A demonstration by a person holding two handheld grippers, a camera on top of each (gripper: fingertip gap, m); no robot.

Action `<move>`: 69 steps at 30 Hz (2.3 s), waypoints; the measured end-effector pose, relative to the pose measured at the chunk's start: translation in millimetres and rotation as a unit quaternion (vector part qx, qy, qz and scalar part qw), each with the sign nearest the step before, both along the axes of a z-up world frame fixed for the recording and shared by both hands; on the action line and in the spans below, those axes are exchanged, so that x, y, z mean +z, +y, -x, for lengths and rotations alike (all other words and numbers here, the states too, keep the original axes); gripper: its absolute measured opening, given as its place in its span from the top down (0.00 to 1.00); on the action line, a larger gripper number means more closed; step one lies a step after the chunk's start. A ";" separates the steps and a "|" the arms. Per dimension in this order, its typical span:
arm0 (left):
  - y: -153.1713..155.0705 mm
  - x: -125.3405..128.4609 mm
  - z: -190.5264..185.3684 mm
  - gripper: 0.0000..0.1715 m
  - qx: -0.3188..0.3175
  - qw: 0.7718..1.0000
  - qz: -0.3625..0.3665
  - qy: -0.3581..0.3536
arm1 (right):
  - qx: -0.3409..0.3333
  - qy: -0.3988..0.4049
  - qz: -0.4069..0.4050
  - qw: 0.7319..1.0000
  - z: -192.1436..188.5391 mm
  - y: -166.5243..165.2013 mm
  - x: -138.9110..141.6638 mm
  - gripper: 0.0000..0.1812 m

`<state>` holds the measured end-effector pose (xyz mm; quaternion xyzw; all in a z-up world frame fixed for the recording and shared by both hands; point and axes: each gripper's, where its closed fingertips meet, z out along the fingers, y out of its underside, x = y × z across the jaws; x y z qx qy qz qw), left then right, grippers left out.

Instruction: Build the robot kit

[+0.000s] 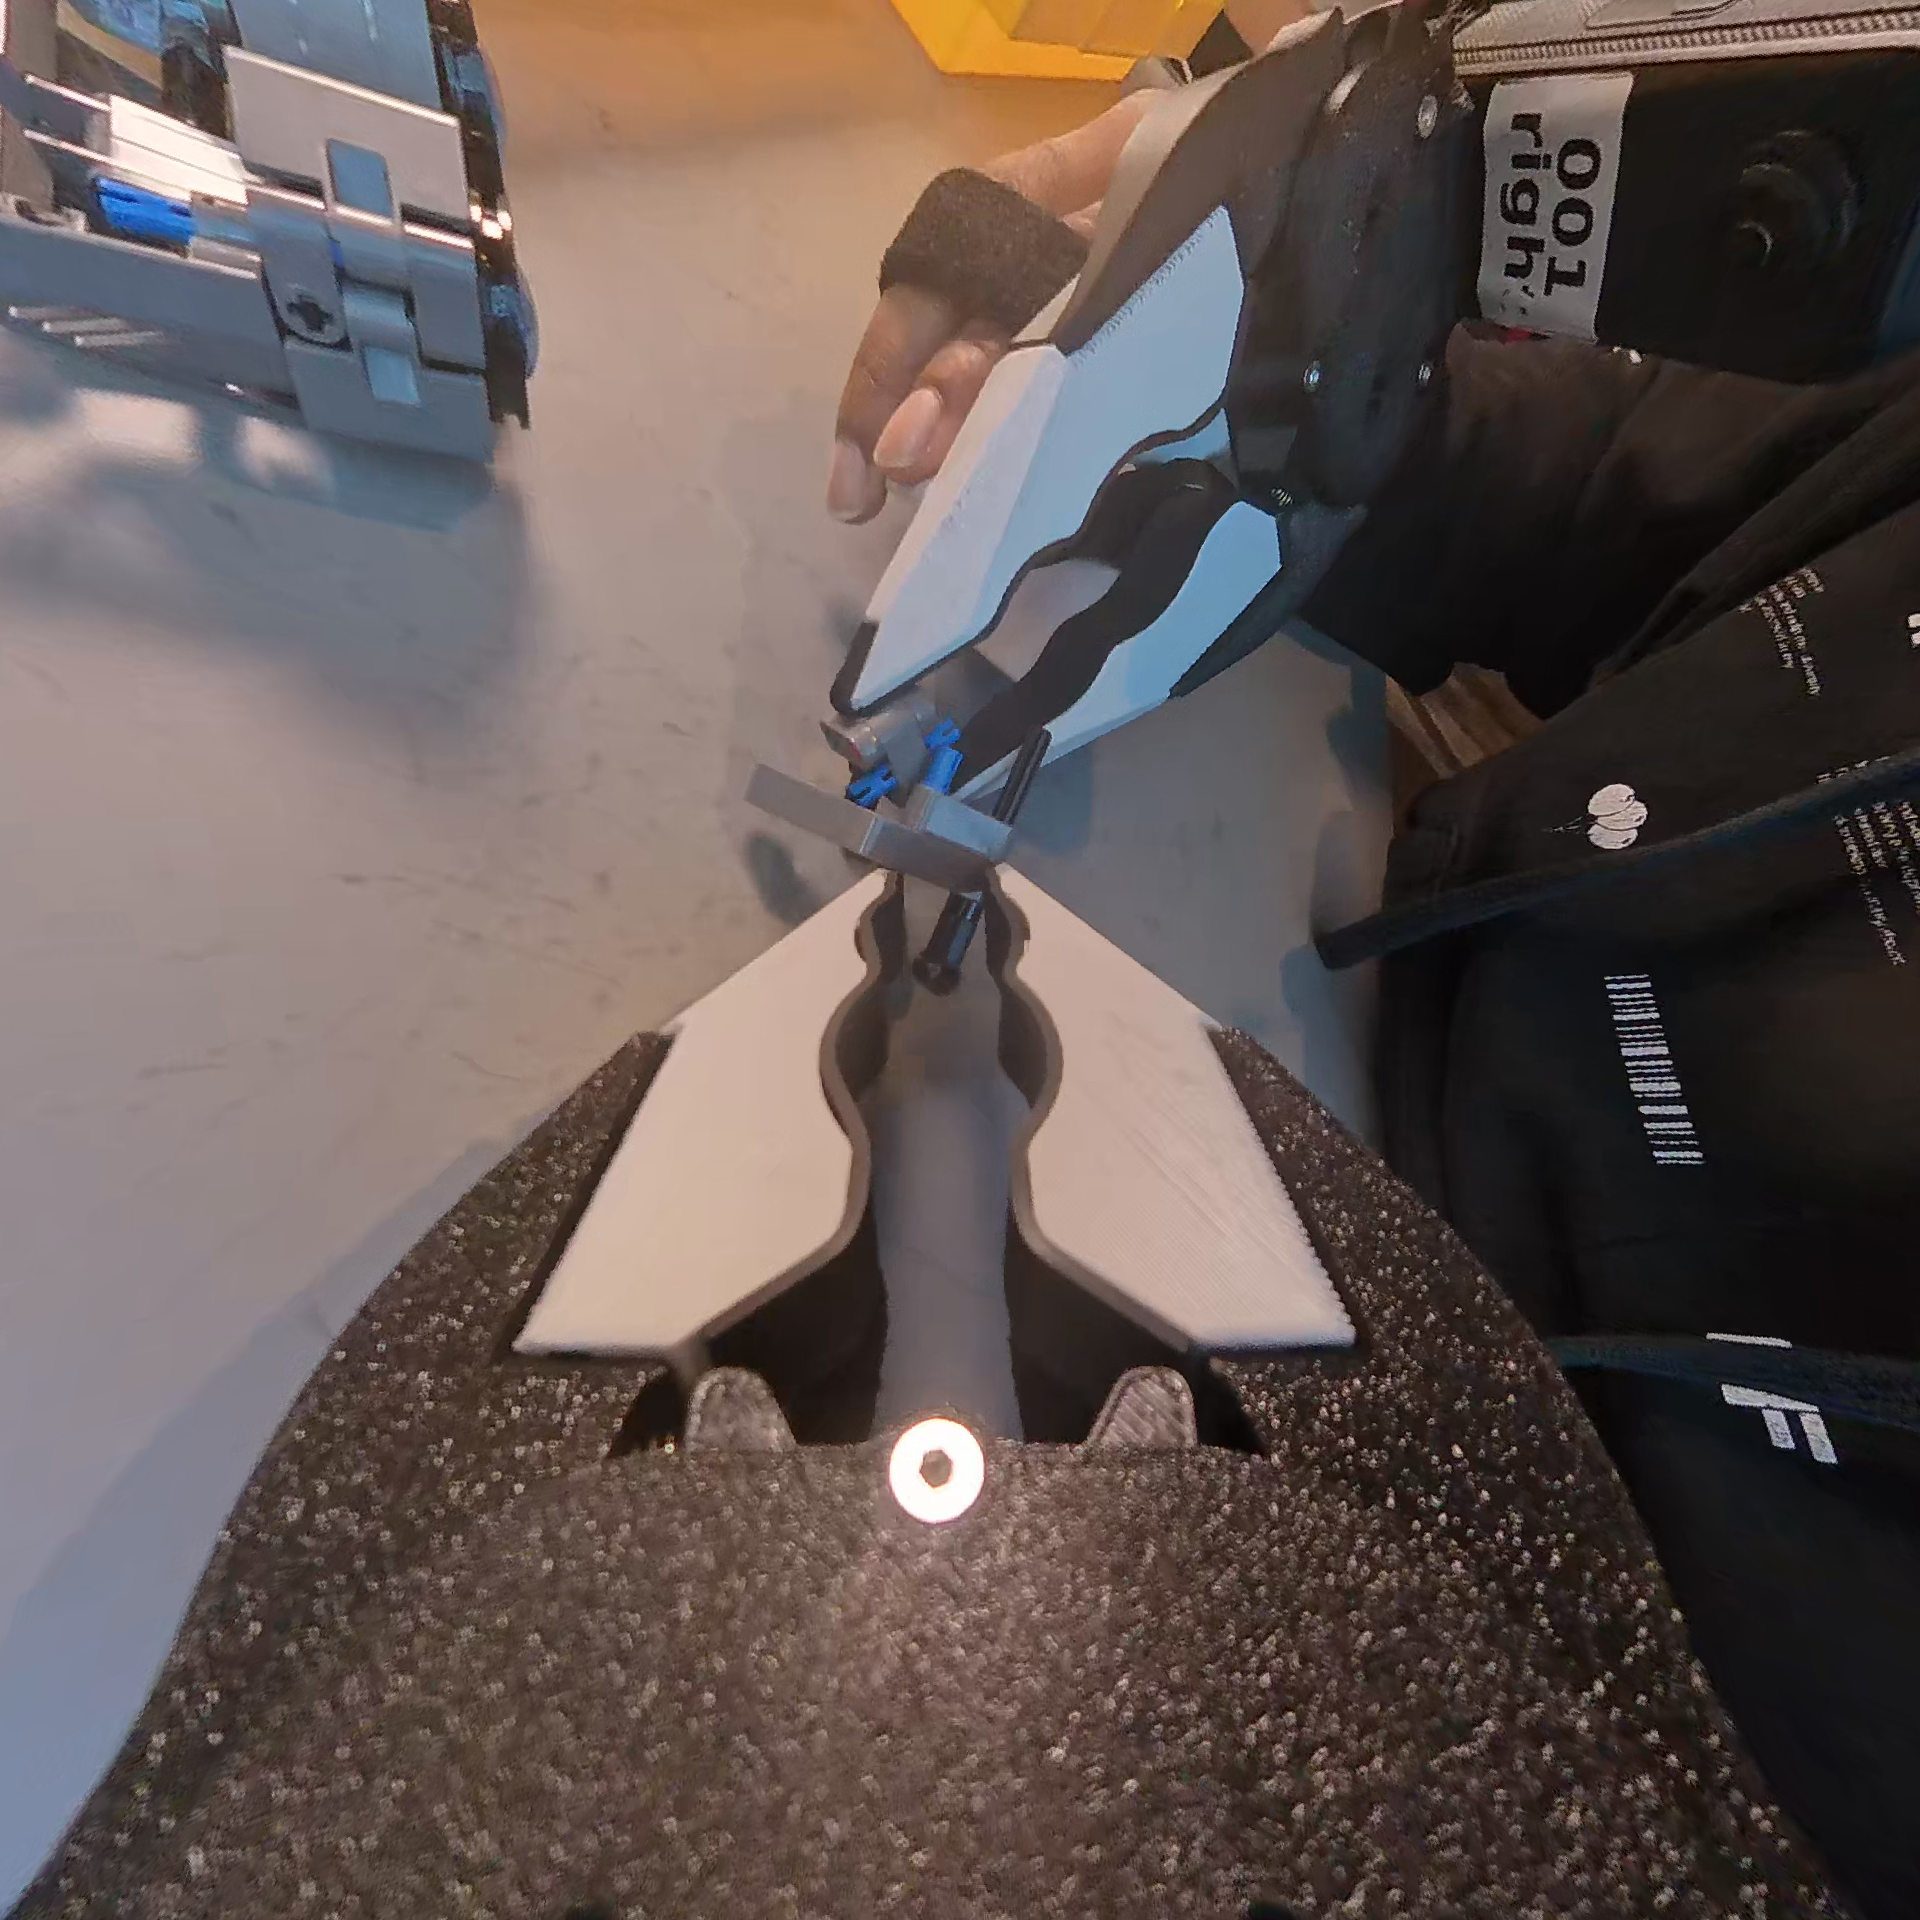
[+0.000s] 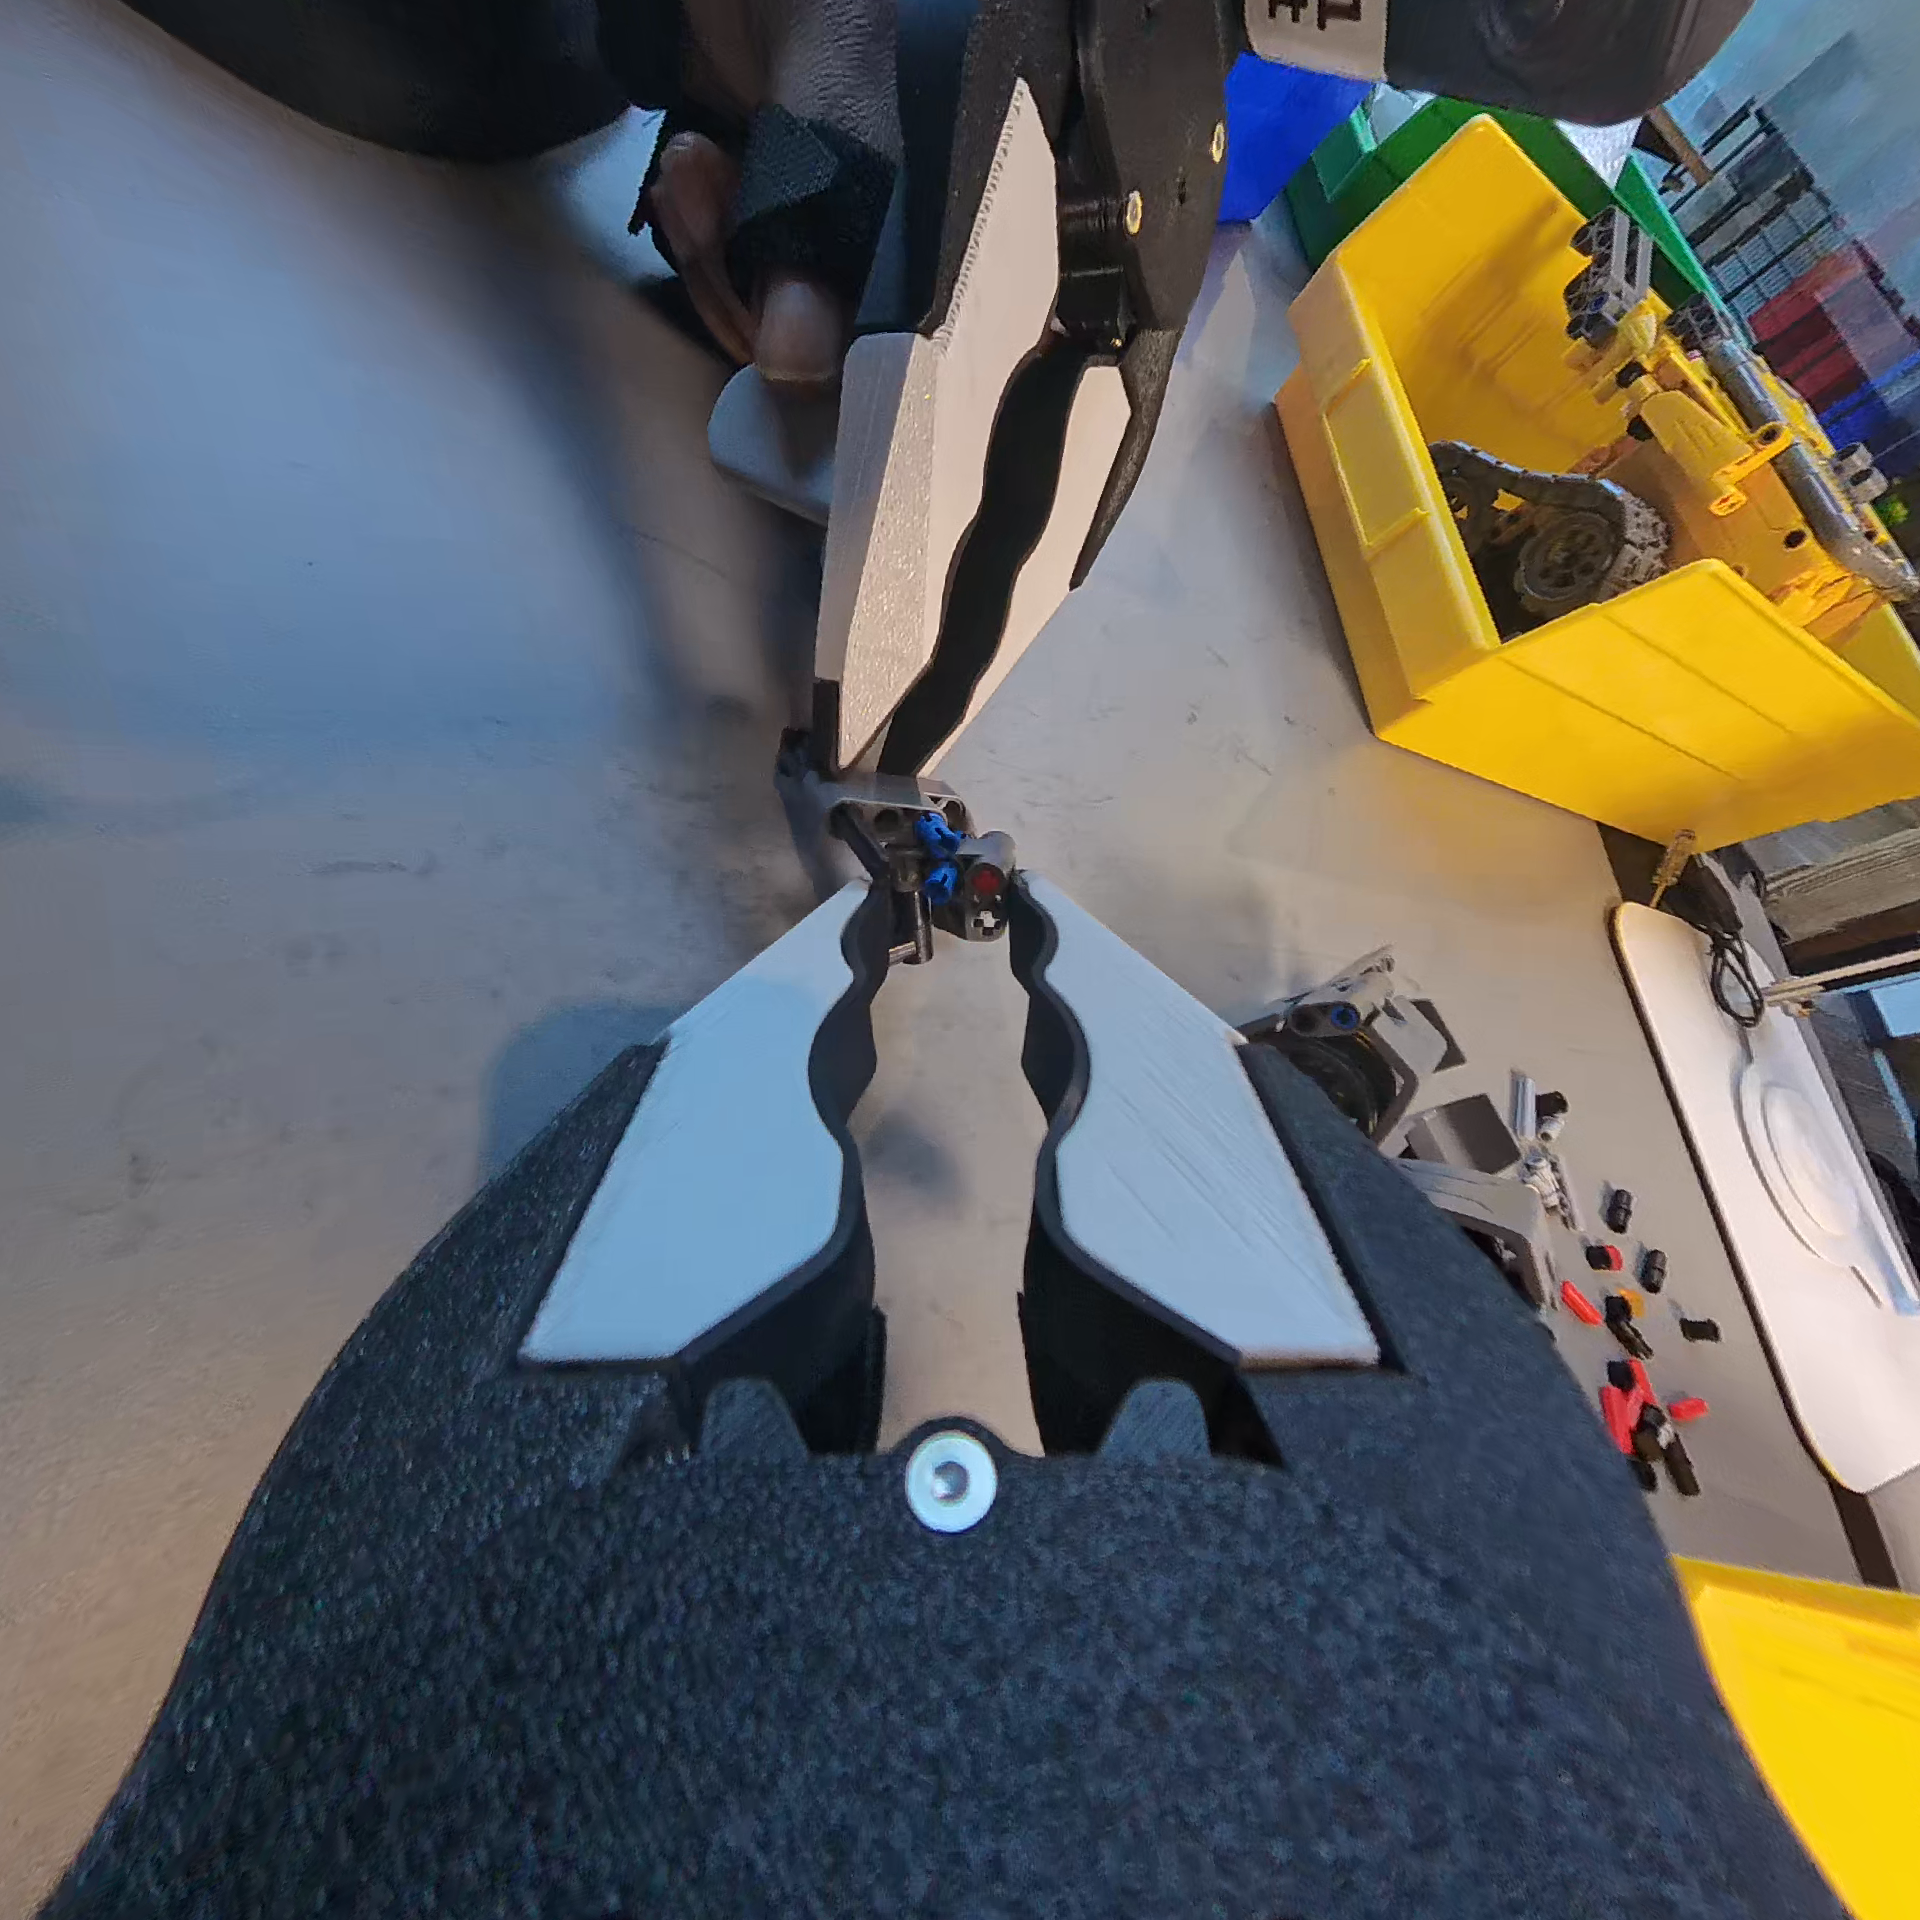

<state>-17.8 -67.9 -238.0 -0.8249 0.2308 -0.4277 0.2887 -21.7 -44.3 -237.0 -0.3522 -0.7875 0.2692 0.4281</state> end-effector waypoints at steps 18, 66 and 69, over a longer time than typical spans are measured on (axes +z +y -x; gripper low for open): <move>5.0 -7.5 3.0 0.88 0.013 0.997 -0.028 0.069 | 0.020 -0.015 -0.005 1.000 -4.1 -8.2 -1.7 0.88; 11.6 7.0 1.3 0.94 0.058 0.991 0.079 -0.093 | 0.001 0.006 -0.032 0.999 -1.7 -2.6 7.0 0.88; 11.1 8.1 1.3 0.94 0.056 0.989 0.086 -0.103 | 0.000 0.011 -0.033 0.999 -0.9 -2.6 7.4 0.88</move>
